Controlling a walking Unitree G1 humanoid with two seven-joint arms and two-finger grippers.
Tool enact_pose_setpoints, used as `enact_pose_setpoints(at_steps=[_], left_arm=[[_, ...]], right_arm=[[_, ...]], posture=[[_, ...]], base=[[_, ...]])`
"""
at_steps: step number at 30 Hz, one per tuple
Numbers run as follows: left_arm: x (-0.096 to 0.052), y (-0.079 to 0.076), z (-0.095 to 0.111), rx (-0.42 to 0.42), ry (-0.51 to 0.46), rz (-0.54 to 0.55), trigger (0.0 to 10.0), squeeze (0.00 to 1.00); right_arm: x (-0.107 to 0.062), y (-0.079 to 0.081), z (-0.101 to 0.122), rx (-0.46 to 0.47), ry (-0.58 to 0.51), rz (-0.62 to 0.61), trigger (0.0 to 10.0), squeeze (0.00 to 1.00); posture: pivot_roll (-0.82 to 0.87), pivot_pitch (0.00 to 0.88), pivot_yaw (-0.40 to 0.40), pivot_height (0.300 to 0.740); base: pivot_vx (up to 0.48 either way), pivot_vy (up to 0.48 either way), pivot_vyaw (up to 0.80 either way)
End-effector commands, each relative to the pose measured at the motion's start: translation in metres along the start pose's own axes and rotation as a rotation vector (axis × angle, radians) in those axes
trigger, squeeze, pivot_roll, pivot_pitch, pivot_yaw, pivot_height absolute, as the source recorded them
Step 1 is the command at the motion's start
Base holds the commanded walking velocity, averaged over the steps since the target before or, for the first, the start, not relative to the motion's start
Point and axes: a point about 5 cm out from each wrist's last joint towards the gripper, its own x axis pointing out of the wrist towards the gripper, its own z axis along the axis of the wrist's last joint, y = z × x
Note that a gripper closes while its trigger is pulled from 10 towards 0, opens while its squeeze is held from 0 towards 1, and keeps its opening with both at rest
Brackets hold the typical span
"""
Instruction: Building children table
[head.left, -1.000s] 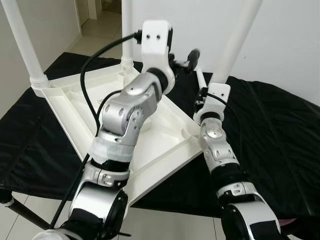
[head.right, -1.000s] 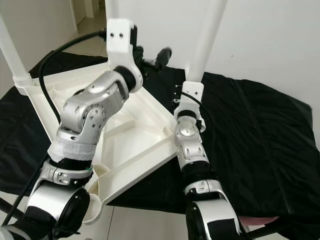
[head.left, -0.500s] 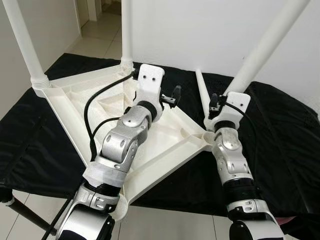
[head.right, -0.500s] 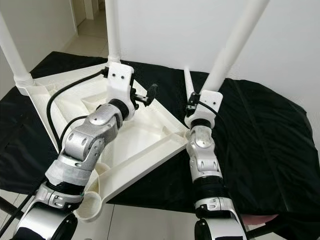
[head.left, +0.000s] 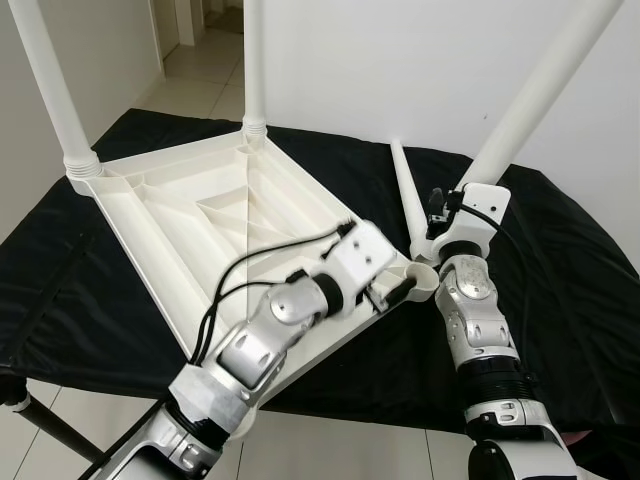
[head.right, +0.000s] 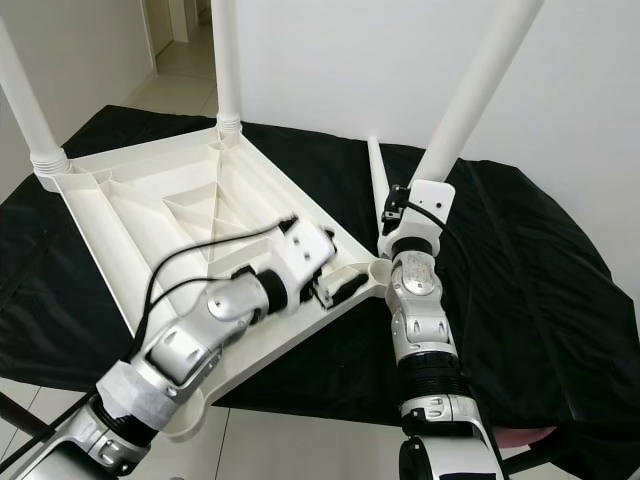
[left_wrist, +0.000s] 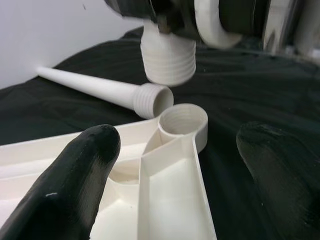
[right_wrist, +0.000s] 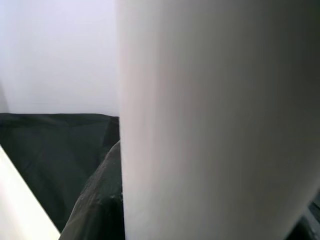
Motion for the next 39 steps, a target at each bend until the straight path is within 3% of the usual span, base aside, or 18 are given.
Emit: enact_pose_setpoints(at_steps=[1, 5, 15, 17, 31, 32, 35, 36, 39], left_arm=[[0.007, -0.009, -0.009, 0.013, 0.051, -0.037, 10.0, 0.00], [0.013, -0.019, -0.022, 0.019, 0.113, -0.070, 10.0, 0.00], [0.019, -0.024, -0.030, 0.007, 0.153, -0.089, 10.0, 0.00], [0.026, -0.027, -0.037, 0.006, 0.192, -0.109, 10.0, 0.00], [0.046, -0.026, -0.044, 0.000, 0.281, -0.105, 10.0, 0.00], [0.047, -0.024, -0.043, -0.011, 0.284, -0.093, 8.0, 0.00], [0.048, -0.022, -0.043, -0.016, 0.287, -0.083, 7.8, 0.00], [0.050, -0.020, -0.044, -0.025, 0.296, -0.071, 6.0, 0.00], [0.053, -0.018, -0.045, -0.036, 0.310, -0.062, 5.6, 0.00]], right_arm=[[-0.001, -0.004, 0.001, -0.012, -0.005, -0.007, 10.0, 0.00], [-0.001, -0.004, 0.001, -0.022, -0.005, -0.004, 10.0, 0.00], [-0.001, -0.004, 0.002, -0.028, -0.005, -0.004, 10.0, 0.00], [-0.001, -0.005, 0.002, -0.032, -0.004, -0.006, 10.0, 0.00], [0.000, -0.003, 0.002, -0.039, 0.000, -0.016, 10.0, 0.00], [0.000, -0.003, 0.001, -0.039, 0.002, -0.017, 10.0, 0.00], [0.000, -0.003, 0.001, -0.039, 0.004, -0.020, 10.0, 0.00], [-0.001, -0.004, 0.000, -0.039, 0.005, -0.021, 10.0, 0.00], [-0.001, -0.004, 0.001, -0.037, 0.005, -0.026, 10.0, 0.00]], posture=[[0.03, 0.000, -0.077, 0.740], [0.02, 0.000, -0.075, 0.740], [0.02, 0.000, -0.074, 0.740], [0.02, 0.000, -0.071, 0.740], [0.01, 0.000, -0.060, 0.740], [0.01, 0.000, -0.054, 0.740], [0.01, 0.000, -0.054, 0.740], [0.01, 0.000, -0.054, 0.740], [0.01, 0.000, -0.050, 0.740]], base=[[0.000, 0.000, 0.00], [0.000, 0.000, 0.00], [0.000, 0.000, 0.00], [0.000, 0.000, 0.00], [0.000, 0.000, 0.00], [0.000, 0.000, 0.00], [0.000, 0.000, 0.00], [0.000, 0.000, 0.00], [0.000, 0.000, 0.00]])
